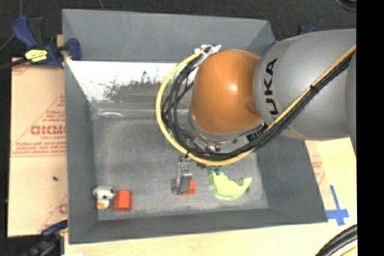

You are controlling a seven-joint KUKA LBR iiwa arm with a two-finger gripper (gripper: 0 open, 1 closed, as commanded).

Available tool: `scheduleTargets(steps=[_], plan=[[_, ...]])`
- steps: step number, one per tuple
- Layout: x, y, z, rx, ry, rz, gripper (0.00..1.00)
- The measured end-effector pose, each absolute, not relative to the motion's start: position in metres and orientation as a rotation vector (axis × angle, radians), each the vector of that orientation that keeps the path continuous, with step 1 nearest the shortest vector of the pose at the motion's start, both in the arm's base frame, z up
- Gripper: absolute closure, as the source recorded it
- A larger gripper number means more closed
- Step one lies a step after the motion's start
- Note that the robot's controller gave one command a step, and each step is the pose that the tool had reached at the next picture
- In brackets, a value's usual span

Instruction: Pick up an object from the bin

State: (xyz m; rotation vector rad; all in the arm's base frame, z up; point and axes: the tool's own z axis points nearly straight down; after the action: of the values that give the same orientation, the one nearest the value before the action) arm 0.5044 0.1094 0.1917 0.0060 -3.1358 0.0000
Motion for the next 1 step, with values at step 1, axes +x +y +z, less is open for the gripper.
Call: scheduleTargets(steps=[1], plan=[[0.5062,0.1089,0.1958,-0.001,-3.144,-0.002,0.0]])
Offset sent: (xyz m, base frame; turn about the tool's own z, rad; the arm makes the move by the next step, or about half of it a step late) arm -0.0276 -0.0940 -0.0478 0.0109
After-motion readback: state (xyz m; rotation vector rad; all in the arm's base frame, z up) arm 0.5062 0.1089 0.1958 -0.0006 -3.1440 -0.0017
